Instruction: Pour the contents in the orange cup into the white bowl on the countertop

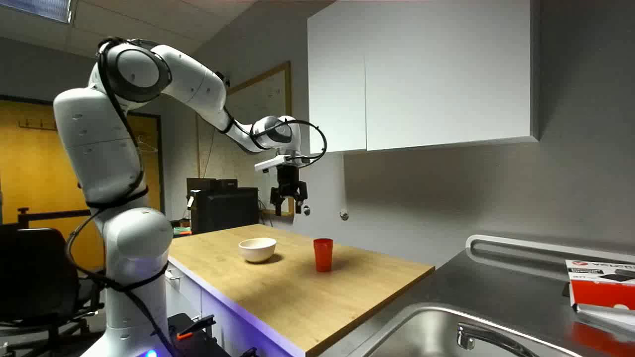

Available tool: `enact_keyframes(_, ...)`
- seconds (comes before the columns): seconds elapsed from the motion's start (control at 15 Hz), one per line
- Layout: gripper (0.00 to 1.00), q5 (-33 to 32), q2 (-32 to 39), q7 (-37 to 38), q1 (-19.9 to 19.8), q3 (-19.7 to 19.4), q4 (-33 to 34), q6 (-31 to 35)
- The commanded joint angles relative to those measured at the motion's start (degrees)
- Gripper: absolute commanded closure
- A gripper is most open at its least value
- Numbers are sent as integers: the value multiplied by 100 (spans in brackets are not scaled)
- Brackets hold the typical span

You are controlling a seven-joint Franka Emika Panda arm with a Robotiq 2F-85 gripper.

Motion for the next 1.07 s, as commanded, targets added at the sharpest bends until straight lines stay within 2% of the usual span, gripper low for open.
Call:
enact_keyframes(0.0,0,-8,6,9,44,-39,11,-5)
enact_keyframes(0.67,0,-8,1,9,44,-39,17,-4)
enact_keyframes(1.0,0,10,455,164,-65,-173,412,181)
